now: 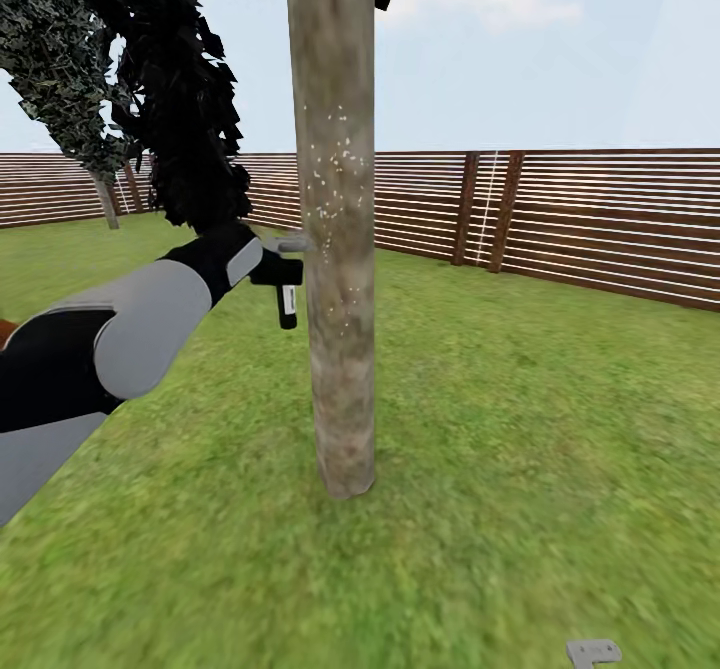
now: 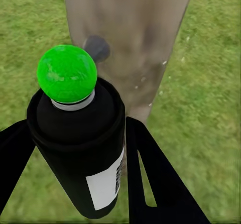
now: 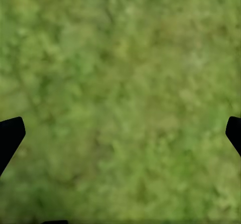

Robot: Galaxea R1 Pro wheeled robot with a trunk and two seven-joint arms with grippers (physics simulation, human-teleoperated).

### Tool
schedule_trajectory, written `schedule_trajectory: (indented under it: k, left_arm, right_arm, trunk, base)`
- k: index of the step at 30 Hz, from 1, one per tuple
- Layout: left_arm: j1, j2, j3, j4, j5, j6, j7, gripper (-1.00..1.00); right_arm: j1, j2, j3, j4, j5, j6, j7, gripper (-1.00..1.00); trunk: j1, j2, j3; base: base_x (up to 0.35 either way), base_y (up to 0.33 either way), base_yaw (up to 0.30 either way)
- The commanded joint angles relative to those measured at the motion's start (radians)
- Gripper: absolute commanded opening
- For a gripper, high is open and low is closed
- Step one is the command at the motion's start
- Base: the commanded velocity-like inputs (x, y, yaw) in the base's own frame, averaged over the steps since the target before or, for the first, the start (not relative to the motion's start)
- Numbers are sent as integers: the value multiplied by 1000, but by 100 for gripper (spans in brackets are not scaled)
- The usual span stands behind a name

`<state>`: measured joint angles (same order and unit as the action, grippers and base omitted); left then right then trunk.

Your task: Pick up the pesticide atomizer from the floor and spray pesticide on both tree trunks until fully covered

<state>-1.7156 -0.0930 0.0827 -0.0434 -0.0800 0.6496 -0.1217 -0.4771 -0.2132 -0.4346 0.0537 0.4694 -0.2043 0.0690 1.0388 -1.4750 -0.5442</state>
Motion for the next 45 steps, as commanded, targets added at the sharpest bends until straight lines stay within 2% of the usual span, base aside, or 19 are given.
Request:
schedule_trajectory:
  k: [1,7,12,17,42,45]
  left_arm:
    - [0,-1,-1,4,-1,0,1,-100]
    - [1,-25,-1,11,-1,-2,1,-100]
    - [6,-27,-1,11,-2,-69,2,-100]
    - [11,-27,-1,11,-3,-77,1,-100]
    - [120,-27,0,11,-3,-80,1,-100]
    - [152,-27,-1,11,-3,-111,1,-100]
  right_arm:
    - [0,0,0,0,0,0,0,100]
    - [0,0,-1,0,0,0,0,100]
    - [0,0,-1,0,0,0,0,100]
    - [0,0,-1,0,0,-1,0,100]
    - [0,0,0,0,0,0,0,100]
    - [0,0,0,0,0,0,0,100]
  trunk:
    - [0,0,0]
    - [0,0,0]
    - [0,0,0]
    - [0,0,0]
    - [0,0,0]
    - [0,0,0]
  base:
    - [0,0,0]
    - [0,0,0]
    - [0,0,0]
    - [0,0,0]
    - [0,0,0]
    - [0,0,0]
